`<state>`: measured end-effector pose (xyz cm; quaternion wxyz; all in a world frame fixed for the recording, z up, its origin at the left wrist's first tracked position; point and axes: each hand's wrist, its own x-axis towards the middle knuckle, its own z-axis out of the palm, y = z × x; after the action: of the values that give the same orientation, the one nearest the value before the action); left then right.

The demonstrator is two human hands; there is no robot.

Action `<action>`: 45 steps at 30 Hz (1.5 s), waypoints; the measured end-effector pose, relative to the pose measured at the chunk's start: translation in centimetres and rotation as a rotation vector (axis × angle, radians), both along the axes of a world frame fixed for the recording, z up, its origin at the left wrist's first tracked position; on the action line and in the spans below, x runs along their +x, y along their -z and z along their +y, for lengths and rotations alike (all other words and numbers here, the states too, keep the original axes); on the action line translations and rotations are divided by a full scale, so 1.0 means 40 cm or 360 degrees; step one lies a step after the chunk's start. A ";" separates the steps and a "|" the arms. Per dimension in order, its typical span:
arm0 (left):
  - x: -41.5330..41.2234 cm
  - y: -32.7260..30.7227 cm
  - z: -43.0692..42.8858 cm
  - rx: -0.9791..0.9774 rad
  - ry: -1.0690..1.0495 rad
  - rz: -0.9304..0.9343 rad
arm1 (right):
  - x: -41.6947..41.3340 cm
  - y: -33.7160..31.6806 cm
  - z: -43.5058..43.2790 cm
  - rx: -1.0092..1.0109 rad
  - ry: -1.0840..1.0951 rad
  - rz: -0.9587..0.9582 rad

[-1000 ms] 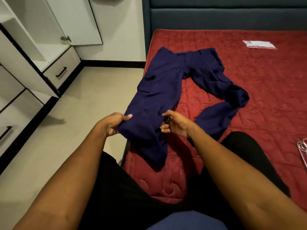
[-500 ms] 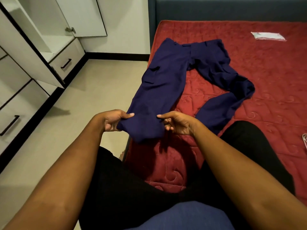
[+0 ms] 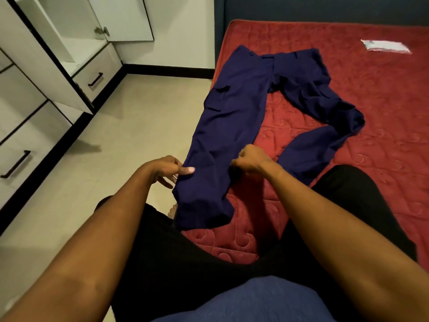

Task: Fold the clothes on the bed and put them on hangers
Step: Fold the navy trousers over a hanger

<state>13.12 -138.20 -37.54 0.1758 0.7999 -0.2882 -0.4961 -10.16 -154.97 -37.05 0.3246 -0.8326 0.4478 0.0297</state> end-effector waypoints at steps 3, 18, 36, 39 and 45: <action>0.002 -0.005 0.019 0.0072 0.0213 0.0114 | 0.044 0.001 0.033 0.0263 -0.0175 -0.0020; 0.012 -0.008 0.100 -0.0363 -0.0262 0.0616 | 0.038 0.022 0.146 0.1143 0.0737 -0.0530; 0.014 -0.036 0.137 0.0138 0.0095 0.0101 | -0.005 0.000 0.183 0.1218 0.0281 -0.0184; -0.017 -0.048 0.124 0.0375 0.0297 -0.0155 | -0.011 0.000 0.179 0.1330 0.0019 0.0266; -0.133 -0.058 -0.008 0.0285 0.0426 -0.0941 | -0.013 -0.022 0.118 0.1007 -0.0044 0.0762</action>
<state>7.82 -138.53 -35.21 -0.0530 0.8766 -0.3845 -0.2845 -10.68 -150.25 -36.18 0.4512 -0.6668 0.4682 0.3640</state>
